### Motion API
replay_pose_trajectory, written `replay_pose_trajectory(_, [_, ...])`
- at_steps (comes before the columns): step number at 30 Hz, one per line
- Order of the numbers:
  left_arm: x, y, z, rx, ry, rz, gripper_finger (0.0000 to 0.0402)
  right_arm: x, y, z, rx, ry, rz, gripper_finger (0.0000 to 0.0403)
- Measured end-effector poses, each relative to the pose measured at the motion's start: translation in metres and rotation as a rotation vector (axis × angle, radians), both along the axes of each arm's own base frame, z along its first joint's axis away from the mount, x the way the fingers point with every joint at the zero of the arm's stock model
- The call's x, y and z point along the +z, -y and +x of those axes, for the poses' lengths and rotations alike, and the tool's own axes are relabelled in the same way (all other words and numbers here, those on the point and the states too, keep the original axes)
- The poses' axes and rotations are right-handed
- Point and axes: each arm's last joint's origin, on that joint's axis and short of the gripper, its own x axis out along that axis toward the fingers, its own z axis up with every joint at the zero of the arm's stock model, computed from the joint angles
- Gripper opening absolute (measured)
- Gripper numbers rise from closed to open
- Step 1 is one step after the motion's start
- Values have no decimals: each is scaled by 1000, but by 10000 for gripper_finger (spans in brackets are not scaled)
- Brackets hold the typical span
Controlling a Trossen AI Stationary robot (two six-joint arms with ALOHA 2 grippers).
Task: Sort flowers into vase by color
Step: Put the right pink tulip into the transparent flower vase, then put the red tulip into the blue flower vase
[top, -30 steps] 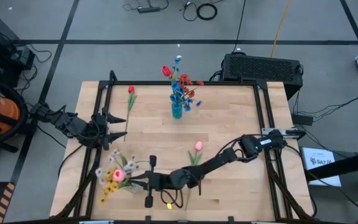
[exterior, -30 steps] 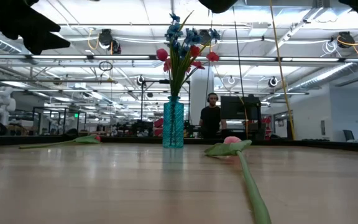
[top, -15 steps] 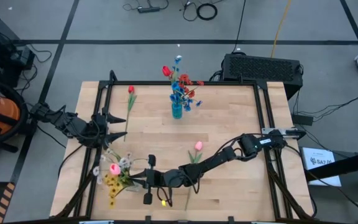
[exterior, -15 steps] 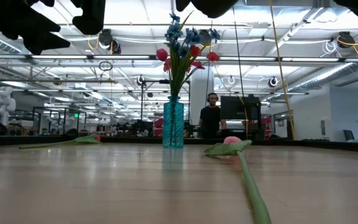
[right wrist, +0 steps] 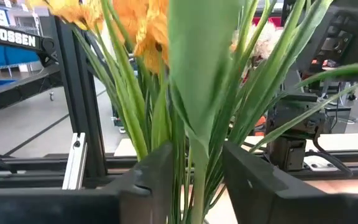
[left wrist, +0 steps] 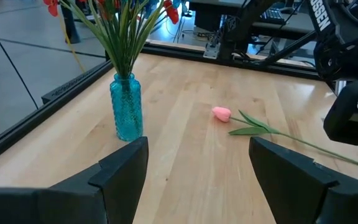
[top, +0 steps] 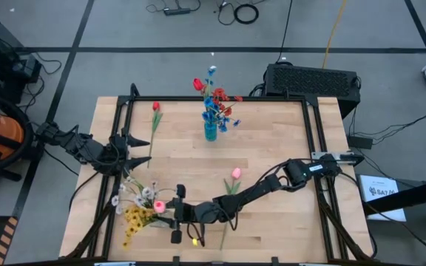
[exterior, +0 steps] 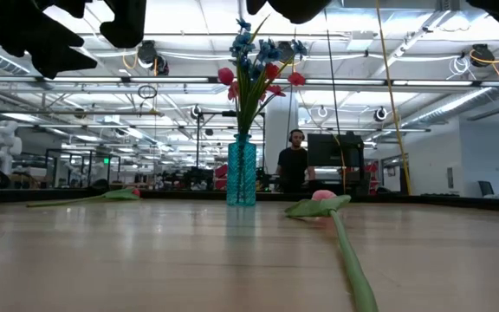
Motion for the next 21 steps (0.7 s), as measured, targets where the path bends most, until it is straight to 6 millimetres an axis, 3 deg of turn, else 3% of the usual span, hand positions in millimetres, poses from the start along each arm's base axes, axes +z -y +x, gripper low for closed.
replay_pose_trajectory(5, [0, 0, 0, 0, 0, -1, 286, 3, -6, -4, 5, -52, -22, 152])
replay_pose_trajectory(12, [0, 0, 0, 0, 1, -1, 286, 34, -14, -21, -89, -163, -75, 172])
replay_pose_trajectory(21, [0, 0, 0, 1, 1, -3, 286, 59, -17, -47, -131, -358, -82, 181])
